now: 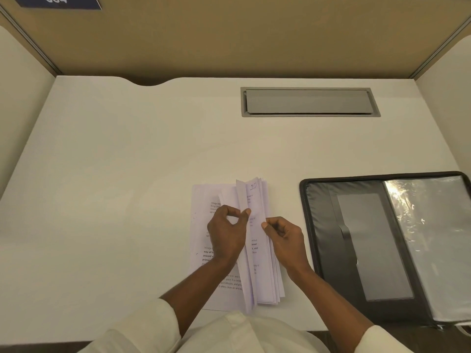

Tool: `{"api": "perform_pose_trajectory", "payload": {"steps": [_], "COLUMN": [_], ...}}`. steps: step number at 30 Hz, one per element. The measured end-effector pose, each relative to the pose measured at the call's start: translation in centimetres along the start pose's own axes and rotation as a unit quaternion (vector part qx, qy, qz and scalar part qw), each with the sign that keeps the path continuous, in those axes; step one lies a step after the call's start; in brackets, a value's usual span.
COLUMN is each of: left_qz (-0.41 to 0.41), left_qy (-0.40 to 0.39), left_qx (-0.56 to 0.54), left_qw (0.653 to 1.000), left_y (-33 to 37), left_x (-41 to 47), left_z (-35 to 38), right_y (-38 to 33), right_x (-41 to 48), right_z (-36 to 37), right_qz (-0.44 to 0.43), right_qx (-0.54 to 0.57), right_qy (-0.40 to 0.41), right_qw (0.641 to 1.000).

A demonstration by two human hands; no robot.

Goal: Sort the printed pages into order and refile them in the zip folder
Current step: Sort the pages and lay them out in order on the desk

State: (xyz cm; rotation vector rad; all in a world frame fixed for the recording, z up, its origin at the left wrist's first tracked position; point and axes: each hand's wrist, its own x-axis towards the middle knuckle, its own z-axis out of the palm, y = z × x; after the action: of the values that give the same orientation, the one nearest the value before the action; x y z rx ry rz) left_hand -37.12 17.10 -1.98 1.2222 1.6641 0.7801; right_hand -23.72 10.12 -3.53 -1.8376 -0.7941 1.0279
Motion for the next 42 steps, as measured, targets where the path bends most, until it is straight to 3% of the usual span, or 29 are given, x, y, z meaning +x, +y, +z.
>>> {"api": "perform_pose_trajectory", "payload": {"steps": [7,15,24,30,35,42], "left_qz": [0.027,0.023,0.013,0.014,0.045,0.05], "left_qy": [-0.014,-0.031,-0.036,-0.021,0.005,0.017], "left_qx": [-0.001,-0.004,0.011,0.011,0.004,-0.032], "left_qw": [1.0,0.999,0.999,1.0,0.999,0.998], "left_y": [0.0,0.9,0.4,0.3,0.2,-0.1], "left_x": [-0.3,-0.7,-0.2,-0.2,-0.4,0.0], "left_z": [0.1,0.1,-0.2,-0.6,-1.3,-2.3], "right_y": [-0.6,-2.4,-2.4,-1.1,-1.6,-5.3], "right_x": [0.0,-0.6,-0.7,0.0,0.4,0.5], "right_z": [0.1,0.8,0.3,0.1,0.1,-1.9], "right_qz": [-0.006,0.039,0.075,0.041,0.016,-0.071], "right_qx": [-0.045,0.079,0.105,-0.073,-0.248,-0.304], "right_qy": [0.022,-0.009,-0.016,0.023,0.062,0.15], "right_qw": [0.999,0.996,0.991,0.996,0.967,0.938]}}
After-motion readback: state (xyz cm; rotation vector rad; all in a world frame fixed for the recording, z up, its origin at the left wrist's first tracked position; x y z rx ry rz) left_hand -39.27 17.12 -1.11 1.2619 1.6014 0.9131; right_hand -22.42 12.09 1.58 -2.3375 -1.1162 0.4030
